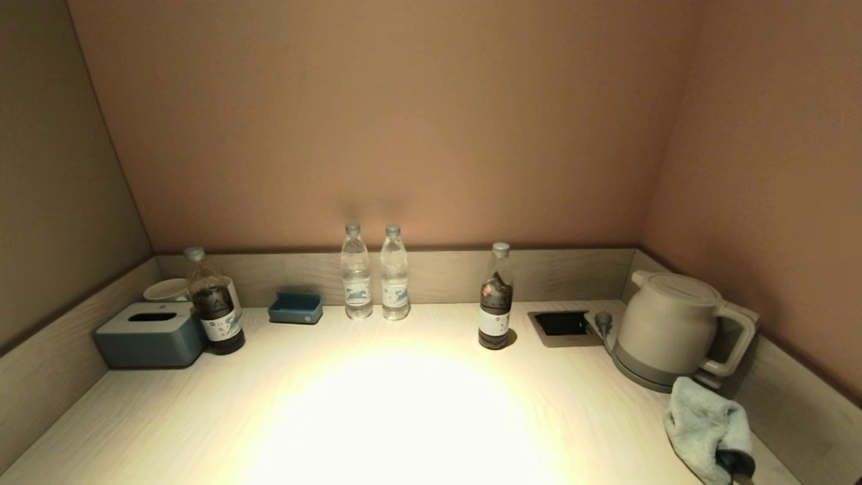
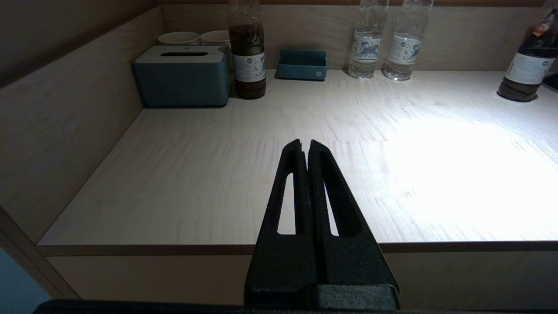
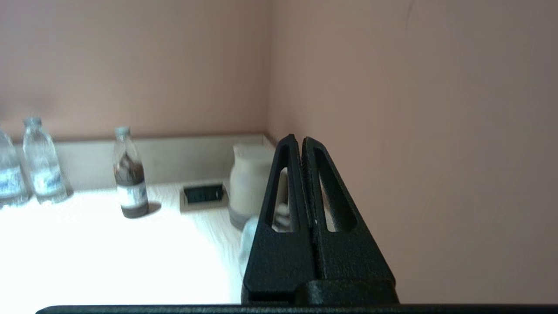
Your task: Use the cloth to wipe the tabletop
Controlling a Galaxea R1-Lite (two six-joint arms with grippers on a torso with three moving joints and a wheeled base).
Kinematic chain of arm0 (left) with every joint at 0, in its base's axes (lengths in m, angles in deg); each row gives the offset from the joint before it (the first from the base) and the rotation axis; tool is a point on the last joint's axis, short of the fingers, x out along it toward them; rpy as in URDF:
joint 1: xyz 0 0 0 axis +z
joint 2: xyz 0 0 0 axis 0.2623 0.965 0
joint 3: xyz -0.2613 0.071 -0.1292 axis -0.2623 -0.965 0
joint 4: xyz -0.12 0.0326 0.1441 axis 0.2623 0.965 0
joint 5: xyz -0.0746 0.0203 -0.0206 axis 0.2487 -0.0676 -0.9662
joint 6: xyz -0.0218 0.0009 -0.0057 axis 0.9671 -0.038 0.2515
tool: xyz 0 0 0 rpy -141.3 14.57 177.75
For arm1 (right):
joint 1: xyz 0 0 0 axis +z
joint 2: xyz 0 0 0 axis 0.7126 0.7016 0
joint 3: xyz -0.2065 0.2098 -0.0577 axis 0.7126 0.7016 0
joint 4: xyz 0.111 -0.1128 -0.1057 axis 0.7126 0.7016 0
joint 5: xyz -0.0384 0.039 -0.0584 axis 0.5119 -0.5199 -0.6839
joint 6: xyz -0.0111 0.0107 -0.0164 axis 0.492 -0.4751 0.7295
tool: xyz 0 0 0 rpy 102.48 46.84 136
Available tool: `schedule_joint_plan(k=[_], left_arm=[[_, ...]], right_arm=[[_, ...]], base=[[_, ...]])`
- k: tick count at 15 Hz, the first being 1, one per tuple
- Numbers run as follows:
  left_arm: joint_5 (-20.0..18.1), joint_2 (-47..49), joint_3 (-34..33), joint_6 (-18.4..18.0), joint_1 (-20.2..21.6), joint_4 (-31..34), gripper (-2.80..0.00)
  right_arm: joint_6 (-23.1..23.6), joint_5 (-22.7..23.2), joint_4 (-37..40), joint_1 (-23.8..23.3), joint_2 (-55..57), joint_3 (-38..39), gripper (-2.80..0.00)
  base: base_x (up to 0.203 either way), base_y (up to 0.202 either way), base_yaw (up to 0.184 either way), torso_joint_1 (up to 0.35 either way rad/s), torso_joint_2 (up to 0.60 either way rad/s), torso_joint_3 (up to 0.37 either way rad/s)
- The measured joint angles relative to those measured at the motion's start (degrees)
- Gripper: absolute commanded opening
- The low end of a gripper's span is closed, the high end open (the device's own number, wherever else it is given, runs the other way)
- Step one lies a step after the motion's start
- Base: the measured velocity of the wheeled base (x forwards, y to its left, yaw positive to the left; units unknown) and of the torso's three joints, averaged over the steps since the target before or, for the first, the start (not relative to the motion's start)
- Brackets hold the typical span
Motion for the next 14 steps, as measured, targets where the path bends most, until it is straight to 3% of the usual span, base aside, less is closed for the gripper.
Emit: schedule_joint_plan(k=[7, 14], left_arm=[[-0.02, -0.02, 0.00, 0.07, 0.00, -0.02, -2.80], [0.00, -0.02, 0.00, 0.05, 0.00, -0.02, -2.80]], right_arm=[[-1.46, 4.65, -2.63, 0.45, -8.43, 14.33, -2.80], [-2.04, 9.83, -17.94, 0.45, -8.90, 39.00, -2.80]], base=[[0.000, 0.000, 0.000, 0.000, 0.00, 0.000], [0.000, 0.000, 0.000, 0.000, 0.00, 0.000]])
